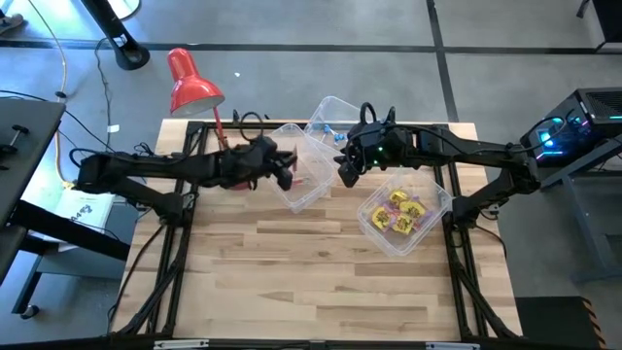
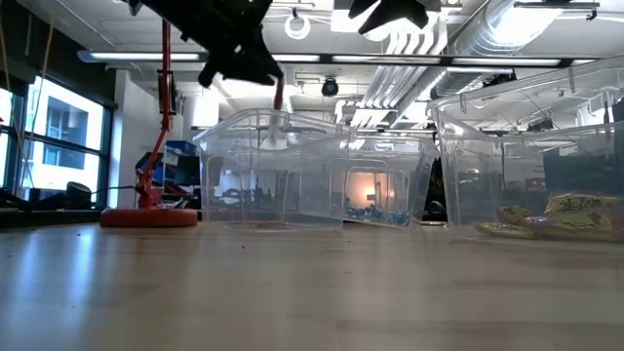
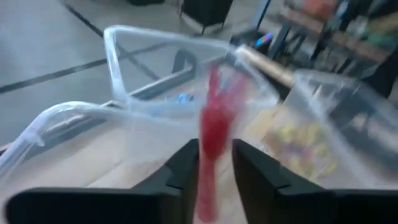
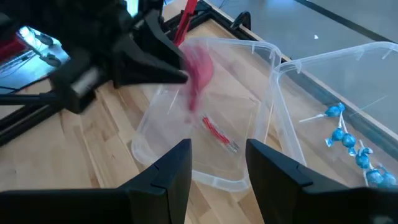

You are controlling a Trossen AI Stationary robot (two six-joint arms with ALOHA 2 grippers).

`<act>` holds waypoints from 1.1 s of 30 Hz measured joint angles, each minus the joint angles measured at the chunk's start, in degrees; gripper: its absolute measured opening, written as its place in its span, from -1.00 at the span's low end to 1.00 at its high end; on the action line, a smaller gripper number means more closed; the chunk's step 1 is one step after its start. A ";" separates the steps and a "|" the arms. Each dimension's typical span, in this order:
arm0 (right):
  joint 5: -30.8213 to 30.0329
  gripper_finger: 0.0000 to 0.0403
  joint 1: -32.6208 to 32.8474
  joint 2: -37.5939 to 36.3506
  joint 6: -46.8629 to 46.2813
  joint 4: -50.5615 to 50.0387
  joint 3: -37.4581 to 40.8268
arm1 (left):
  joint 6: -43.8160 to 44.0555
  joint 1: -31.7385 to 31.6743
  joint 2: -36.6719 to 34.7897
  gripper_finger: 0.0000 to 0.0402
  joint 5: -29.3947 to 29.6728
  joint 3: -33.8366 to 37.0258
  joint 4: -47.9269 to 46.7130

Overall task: Sort candy
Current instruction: Put the red candy into the left transparent bin

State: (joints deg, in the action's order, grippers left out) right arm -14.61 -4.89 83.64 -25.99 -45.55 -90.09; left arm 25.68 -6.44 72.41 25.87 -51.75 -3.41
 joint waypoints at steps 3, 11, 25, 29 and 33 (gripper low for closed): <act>0.00 -0.28 0.00 0.00 -0.87 -0.03 0.00 | -3.81 -0.81 0.68 -0.35 -0.33 0.02 -3.34; -0.02 -0.28 0.00 -0.02 -1.01 -0.04 -0.02 | 4.01 -0.80 -6.68 0.13 -11.94 0.04 -19.81; -0.04 -0.28 0.00 -0.02 -2.19 -3.10 -0.01 | 43.34 13.08 -21.38 0.18 5.61 8.56 -38.85; -0.09 -0.28 0.00 -0.02 -1.83 -3.11 -0.01 | 54.71 14.17 -19.60 0.15 7.73 13.63 -39.05; -1.46 -0.28 0.00 -0.02 -1.06 -3.09 -0.02 | 61.77 11.42 -15.82 0.15 6.72 18.29 -38.77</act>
State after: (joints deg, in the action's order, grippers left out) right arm -16.07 -4.89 83.61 -27.05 -48.64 -90.10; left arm 87.45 4.98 56.59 32.59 -33.46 -42.18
